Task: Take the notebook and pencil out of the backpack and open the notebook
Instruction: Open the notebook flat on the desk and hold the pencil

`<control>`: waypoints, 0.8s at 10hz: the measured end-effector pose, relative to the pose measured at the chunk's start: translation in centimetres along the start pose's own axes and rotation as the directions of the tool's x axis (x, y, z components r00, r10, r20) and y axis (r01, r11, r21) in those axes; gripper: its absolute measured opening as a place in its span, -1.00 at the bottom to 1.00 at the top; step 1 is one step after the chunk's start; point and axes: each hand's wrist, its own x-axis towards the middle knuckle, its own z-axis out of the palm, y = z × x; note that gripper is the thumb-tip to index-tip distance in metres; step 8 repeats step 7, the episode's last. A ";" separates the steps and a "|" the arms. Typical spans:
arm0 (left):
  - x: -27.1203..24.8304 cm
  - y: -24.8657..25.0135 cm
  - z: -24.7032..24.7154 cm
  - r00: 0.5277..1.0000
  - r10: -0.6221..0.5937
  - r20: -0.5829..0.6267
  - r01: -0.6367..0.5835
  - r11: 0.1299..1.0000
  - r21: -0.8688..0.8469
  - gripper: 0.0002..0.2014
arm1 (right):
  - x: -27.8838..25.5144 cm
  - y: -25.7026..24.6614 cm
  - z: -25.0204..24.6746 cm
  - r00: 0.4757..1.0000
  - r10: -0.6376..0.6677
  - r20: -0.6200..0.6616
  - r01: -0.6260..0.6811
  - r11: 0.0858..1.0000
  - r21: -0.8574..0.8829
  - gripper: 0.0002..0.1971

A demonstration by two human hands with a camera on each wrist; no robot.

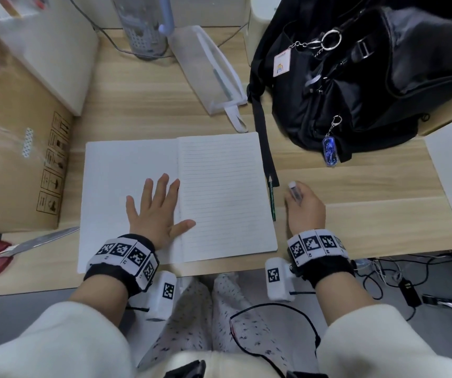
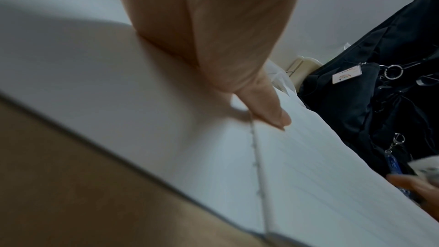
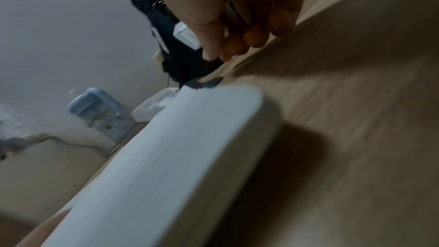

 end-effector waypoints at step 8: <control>-0.6 -0.1 0.3 1.000 -0.011 0.001 0.011 1.000 0.014 -0.08 | 0.5 -4.1 -2.6 0.997 -0.068 -0.030 0.069 0.997 0.030 -0.53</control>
